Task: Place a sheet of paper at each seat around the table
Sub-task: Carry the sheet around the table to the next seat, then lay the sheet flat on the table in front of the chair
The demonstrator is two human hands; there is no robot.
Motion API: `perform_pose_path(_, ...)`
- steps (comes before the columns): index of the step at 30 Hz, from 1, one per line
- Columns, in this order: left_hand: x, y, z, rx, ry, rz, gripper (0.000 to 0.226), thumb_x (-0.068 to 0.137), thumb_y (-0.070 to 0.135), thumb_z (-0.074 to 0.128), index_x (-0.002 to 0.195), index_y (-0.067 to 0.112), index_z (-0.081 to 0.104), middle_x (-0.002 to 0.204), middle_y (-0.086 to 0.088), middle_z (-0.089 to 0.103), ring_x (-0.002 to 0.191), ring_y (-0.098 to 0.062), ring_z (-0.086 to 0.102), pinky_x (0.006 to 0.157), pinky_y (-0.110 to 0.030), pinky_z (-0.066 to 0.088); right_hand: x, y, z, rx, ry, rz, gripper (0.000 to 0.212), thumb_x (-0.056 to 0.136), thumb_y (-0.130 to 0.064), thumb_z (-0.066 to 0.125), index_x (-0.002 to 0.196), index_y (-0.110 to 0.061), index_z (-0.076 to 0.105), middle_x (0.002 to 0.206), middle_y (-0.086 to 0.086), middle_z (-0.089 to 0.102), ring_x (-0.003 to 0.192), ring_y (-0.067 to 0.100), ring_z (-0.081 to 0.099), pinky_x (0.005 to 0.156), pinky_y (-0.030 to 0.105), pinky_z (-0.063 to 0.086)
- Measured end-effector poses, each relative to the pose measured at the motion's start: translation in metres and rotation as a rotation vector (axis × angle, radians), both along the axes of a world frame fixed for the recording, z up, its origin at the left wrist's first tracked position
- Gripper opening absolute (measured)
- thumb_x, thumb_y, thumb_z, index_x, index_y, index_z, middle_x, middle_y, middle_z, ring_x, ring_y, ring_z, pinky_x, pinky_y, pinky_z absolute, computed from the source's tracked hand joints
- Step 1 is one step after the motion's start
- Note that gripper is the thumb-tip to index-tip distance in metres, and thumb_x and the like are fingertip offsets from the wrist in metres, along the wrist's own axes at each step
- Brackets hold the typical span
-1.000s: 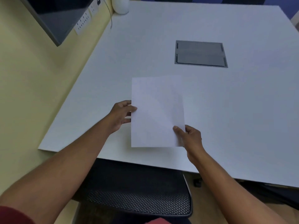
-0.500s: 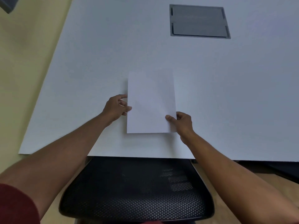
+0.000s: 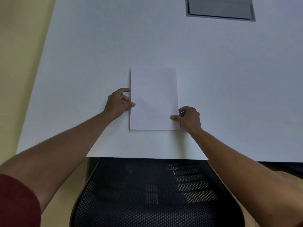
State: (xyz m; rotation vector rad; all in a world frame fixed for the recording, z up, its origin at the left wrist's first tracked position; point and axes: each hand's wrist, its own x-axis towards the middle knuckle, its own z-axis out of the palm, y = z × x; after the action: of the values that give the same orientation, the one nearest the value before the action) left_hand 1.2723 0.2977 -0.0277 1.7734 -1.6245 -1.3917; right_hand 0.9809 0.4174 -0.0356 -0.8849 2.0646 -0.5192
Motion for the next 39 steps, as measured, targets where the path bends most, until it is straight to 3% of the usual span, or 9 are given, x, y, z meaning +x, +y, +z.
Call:
perform_pose_path(6,0.000,0.003,-0.015,-0.045,-0.090,0.001,0.074,0.079,0.009,0.095,0.145,0.020,0.064,0.093,-0.005,0.078,0.076,-0.016,0.069,0.088,-0.029,0.058,0.006,-0.004,-0.009,0.004,0.056,0.032,0.042,0.075,-0.025,0.096,0.099,-0.011,0.065,0.083,-0.003,0.066,0.071,0.014,0.062,0.060,0.027,0.045)
perform_pose_path(12,0.004,0.005,-0.022,-0.182,-0.252,-0.127,0.077,0.084,0.020,0.093,0.151,0.013,0.056,0.124,-0.009,0.051,0.103,-0.019,0.055,0.092,-0.031,0.048,0.002,-0.006,-0.010,0.026,0.110,0.068,0.056,0.073,-0.035,0.096,0.108,-0.015,0.058,0.089,0.000,0.068,0.080,0.020,0.066,0.062,0.030,0.044)
perform_pose_path(17,0.017,0.011,-0.023,-0.532,-0.513,-0.478,0.059,0.098,0.043,0.075,0.147,0.014,0.061,0.137,-0.014,0.057,0.123,-0.039,0.053,0.100,-0.056,0.054,0.002,-0.005,-0.009,0.011,0.109,0.080,0.063,0.073,-0.036,0.097,0.113,-0.014,0.054,0.087,0.001,0.068,0.082,0.023,0.067,0.062,0.030,0.043)
perform_pose_path(20,0.025,0.005,-0.024,-0.670,-0.554,-0.629,0.071,0.094,0.066,0.061,0.146,0.017,0.062,0.146,-0.012,0.056,0.134,-0.040,0.050,0.107,-0.058,0.048,-0.004,-0.006,-0.005,-0.039,0.128,0.089,0.063,0.072,-0.039,0.097,0.111,-0.014,0.055,0.086,-0.002,0.064,0.079,0.017,0.063,0.061,0.027,0.042)
perform_pose_path(22,0.025,-0.005,-0.022,-0.667,-0.555,-0.724,0.088,0.089,0.079,0.054,0.155,0.019,0.055,0.162,-0.012,0.047,0.152,-0.039,0.040,0.121,-0.060,0.035,-0.009,-0.007,-0.004,-0.129,0.198,0.170,0.061,0.071,-0.040,0.097,0.112,-0.016,0.059,0.098,-0.001,0.064,0.091,0.023,0.063,0.068,0.028,0.043)
perform_pose_path(24,0.023,-0.016,-0.022,-0.625,-0.588,-0.840,0.107,0.084,0.091,0.047,0.166,0.023,0.040,0.176,-0.008,0.030,0.164,-0.034,0.022,0.132,-0.060,0.018,-0.014,-0.006,-0.007,-0.222,0.253,0.359,0.068,0.071,-0.045,0.096,0.124,-0.017,0.063,0.124,0.001,0.063,0.115,0.026,0.058,0.091,0.029,0.044)
perform_pose_path(28,0.017,-0.036,-0.022,-0.516,-0.683,-0.973,0.130,0.073,0.105,0.038,0.174,0.028,0.008,0.183,0.003,-0.002,0.169,-0.024,-0.005,0.135,-0.054,-0.002,-0.021,-0.005,-0.019,-0.325,0.348,0.757,0.097,0.073,-0.069,0.084,0.149,-0.015,0.057,0.159,0.006,0.052,0.148,0.031,0.045,0.123,0.040,0.032)
perform_pose_path(31,0.011,-0.047,-0.023,-0.476,-0.717,-1.002,0.140,0.066,0.109,0.038,0.174,0.027,0.002,0.182,0.005,-0.009,0.169,-0.022,-0.008,0.135,-0.054,-0.003,-0.025,-0.006,-0.028,-0.301,0.373,0.841,0.101,0.076,-0.080,0.070,0.156,-0.022,0.050,0.168,0.002,0.043,0.158,0.032,0.032,0.126,0.053,0.030)
perform_pose_path(39,0.003,-0.067,-0.023,-0.407,-0.702,-1.028,0.146,0.061,0.109,0.047,0.173,0.027,0.003,0.182,0.008,-0.008,0.169,-0.020,-0.007,0.136,-0.052,0.000,-0.027,-0.019,-0.032,-0.276,0.353,0.821,0.104,0.076,-0.082,0.064,0.159,-0.021,0.049,0.172,0.000,0.036,0.162,0.030,0.025,0.127,0.058,0.027)
